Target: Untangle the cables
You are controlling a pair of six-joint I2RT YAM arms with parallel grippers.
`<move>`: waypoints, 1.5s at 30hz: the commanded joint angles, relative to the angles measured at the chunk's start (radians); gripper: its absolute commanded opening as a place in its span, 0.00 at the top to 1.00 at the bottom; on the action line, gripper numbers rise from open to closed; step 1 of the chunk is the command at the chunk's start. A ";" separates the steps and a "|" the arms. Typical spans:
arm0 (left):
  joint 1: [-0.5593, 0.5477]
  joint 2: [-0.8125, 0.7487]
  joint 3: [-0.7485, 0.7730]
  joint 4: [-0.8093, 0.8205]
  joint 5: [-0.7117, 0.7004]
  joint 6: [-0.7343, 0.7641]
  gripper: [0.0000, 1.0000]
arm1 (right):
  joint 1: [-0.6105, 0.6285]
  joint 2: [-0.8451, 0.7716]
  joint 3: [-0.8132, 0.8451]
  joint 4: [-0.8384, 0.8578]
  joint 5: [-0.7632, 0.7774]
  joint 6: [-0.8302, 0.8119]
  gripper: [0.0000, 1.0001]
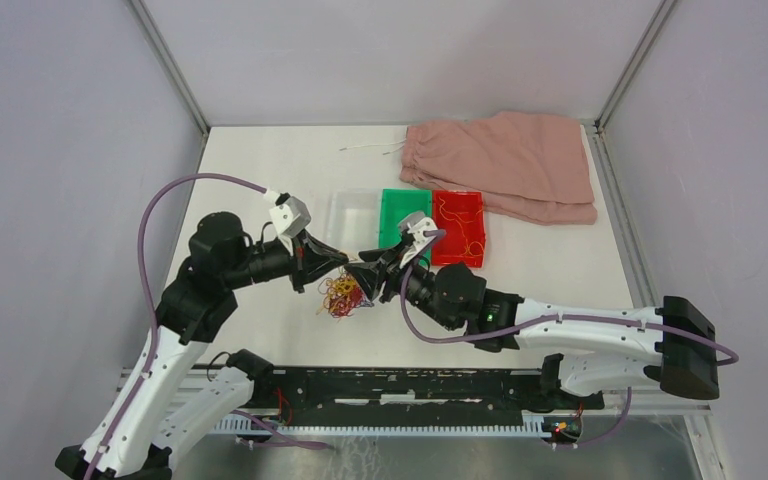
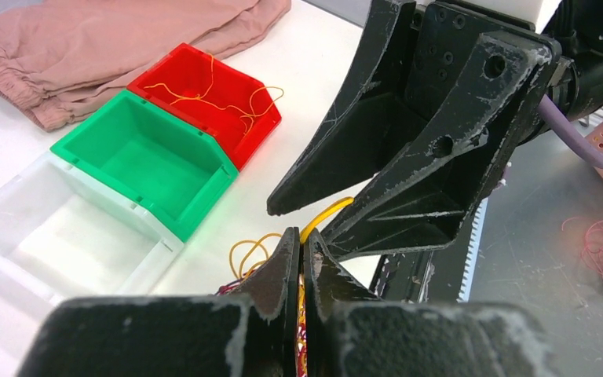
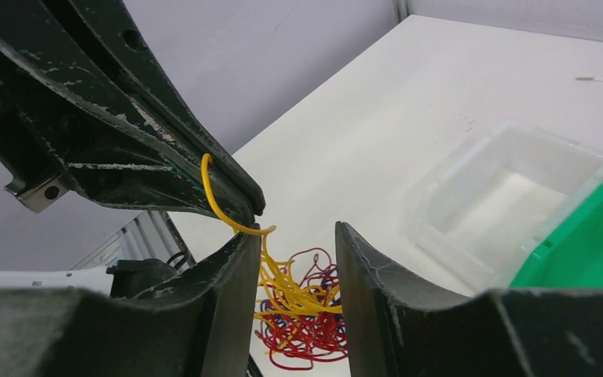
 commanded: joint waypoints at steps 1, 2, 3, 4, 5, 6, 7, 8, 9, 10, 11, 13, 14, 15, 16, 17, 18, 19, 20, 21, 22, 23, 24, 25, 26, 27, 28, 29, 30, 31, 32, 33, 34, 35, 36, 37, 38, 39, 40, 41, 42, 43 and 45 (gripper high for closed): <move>0.001 -0.006 0.052 -0.006 0.016 -0.016 0.97 | 0.003 -0.011 0.029 0.079 0.106 -0.014 0.56; 0.001 -0.004 0.053 -0.007 0.020 -0.019 0.97 | 0.003 -0.006 0.031 0.079 0.113 -0.012 0.56; 0.000 -0.001 0.055 -0.006 0.027 -0.026 0.97 | 0.003 0.000 0.038 0.077 0.117 -0.012 0.57; 0.001 0.001 0.057 -0.007 0.033 -0.032 0.97 | 0.003 0.008 0.042 0.078 0.120 -0.010 0.57; 0.000 0.004 0.061 -0.007 0.039 -0.038 0.97 | 0.003 0.015 0.047 0.080 0.119 -0.006 0.56; 0.002 0.005 0.062 -0.006 0.048 -0.042 0.97 | 0.003 0.022 0.048 0.085 0.118 -0.004 0.56; 0.001 0.005 0.063 -0.006 0.056 -0.045 0.97 | 0.003 0.027 0.051 0.090 0.118 0.002 0.56; 0.000 0.004 0.064 -0.006 0.062 -0.046 0.97 | 0.003 0.032 0.052 0.097 0.115 0.007 0.56; 0.001 0.003 0.064 -0.006 0.066 -0.048 0.97 | 0.003 0.038 0.056 0.101 0.111 0.007 0.55; 0.001 0.003 0.064 -0.006 0.071 -0.049 0.97 | 0.003 0.043 0.061 0.100 0.111 0.011 0.55; 0.001 0.003 0.064 -0.006 0.078 -0.052 0.97 | 0.003 0.048 0.066 0.100 0.111 0.012 0.55; 0.001 0.005 0.063 -0.006 0.094 -0.063 0.97 | 0.003 0.059 0.073 0.102 0.125 0.017 0.55; 0.001 0.006 0.062 -0.006 0.103 -0.069 0.97 | 0.003 0.067 0.077 0.108 0.130 0.020 0.55; 0.001 0.007 0.062 -0.007 0.110 -0.075 0.97 | 0.002 0.074 0.081 0.113 0.127 0.024 0.55; 0.001 0.008 0.063 -0.009 0.113 -0.077 0.97 | 0.002 0.083 0.087 0.117 0.118 0.029 0.55; 0.001 0.009 0.066 -0.013 0.114 -0.075 0.97 | 0.004 0.089 0.093 0.118 0.100 0.040 0.55; 0.002 0.009 0.069 -0.022 0.115 -0.069 0.97 | 0.003 0.093 0.095 0.119 0.086 0.054 0.54; 0.002 0.010 0.071 -0.034 0.116 -0.062 0.97 | 0.003 0.100 0.094 0.121 0.068 0.071 0.53; 0.001 0.009 0.074 -0.039 0.116 -0.056 0.97 | 0.003 0.108 0.093 0.126 0.045 0.090 0.52; 0.001 0.009 0.078 -0.043 0.117 -0.051 0.97 | 0.003 0.112 0.087 0.130 0.020 0.111 0.51; 0.001 0.009 0.081 -0.045 0.117 -0.045 0.97 | 0.003 0.114 0.079 0.137 -0.013 0.129 0.50; 0.001 0.008 0.087 -0.051 0.117 -0.037 0.97 | 0.003 0.115 0.069 0.149 -0.048 0.146 0.49; 0.001 0.008 0.092 -0.056 0.116 -0.028 0.97 | 0.002 0.116 0.062 0.161 -0.085 0.157 0.49; 0.001 0.008 0.097 -0.059 0.113 -0.019 0.97 | 0.003 0.118 0.055 0.170 -0.122 0.169 0.47; 0.002 0.009 0.099 -0.060 0.109 -0.014 0.97 | 0.003 0.119 0.051 0.167 -0.151 0.185 0.46; 0.001 0.009 0.102 -0.059 0.108 -0.011 0.97 | 0.002 0.118 0.046 0.167 -0.187 0.196 0.44; 0.001 0.008 0.104 -0.060 0.108 -0.010 0.97 | 0.001 0.119 0.038 0.172 -0.214 0.206 0.43; 0.001 0.008 0.105 -0.059 0.110 -0.009 0.97 | -0.001 0.123 0.030 0.177 -0.237 0.214 0.41; 0.001 0.009 0.106 -0.061 0.113 -0.011 0.97 | -0.001 0.129 0.024 0.185 -0.265 0.221 0.41; 0.001 0.011 0.106 -0.060 0.115 -0.012 0.97 | -0.004 0.135 0.024 0.183 -0.289 0.228 0.40; 0.002 0.012 0.108 -0.061 0.117 -0.014 0.97 | -0.006 0.141 0.024 0.179 -0.314 0.234 0.40; 0.001 0.014 0.111 -0.060 0.117 -0.014 0.97 | -0.009 0.146 0.019 0.180 -0.335 0.243 0.40; 0.001 0.014 0.115 -0.061 0.116 -0.013 0.97 | -0.009 0.150 0.013 0.190 -0.355 0.251 0.39; 0.001 0.014 0.118 -0.061 0.116 -0.012 0.97 | -0.009 0.157 0.005 0.206 -0.373 0.264 0.39; 0.001 0.015 0.122 -0.060 0.115 -0.011 0.97 | -0.010 0.163 0.000 0.221 -0.378 0.271 0.39; 0.000 0.017 0.125 -0.059 0.115 -0.011 0.97 | -0.011 0.170 -0.003 0.232 -0.396 0.280 0.39; 0.001 0.018 0.128 -0.061 0.115 -0.011 0.97 | -0.012 0.176 -0.001 0.239 -0.409 0.284 0.39; 0.001 0.021 0.132 -0.060 0.115 -0.011 0.97 | -0.015 0.180 -0.002 0.241 -0.414 0.291 0.39; 0.000 0.021 0.135 -0.060 0.115 -0.011 0.97 | -0.018 0.180 -0.008 0.248 -0.421 0.301 0.39; 0.001 0.022 0.139 -0.060 0.113 -0.008 0.97 | -0.024 0.176 -0.022 0.264 -0.425 0.310 0.39; 0.000 0.020 0.142 -0.062 0.111 -0.005 0.97 | -0.033 0.167 -0.039 0.283 -0.425 0.323 0.39; 0.001 0.018 0.145 -0.065 0.110 0.006 0.97 | -0.039 0.156 -0.063 0.307 -0.423 0.334 0.39; 0.000 0.015 0.148 -0.072 0.107 0.021 0.97 | -0.052 0.132 -0.112 0.349 -0.419 0.359 0.39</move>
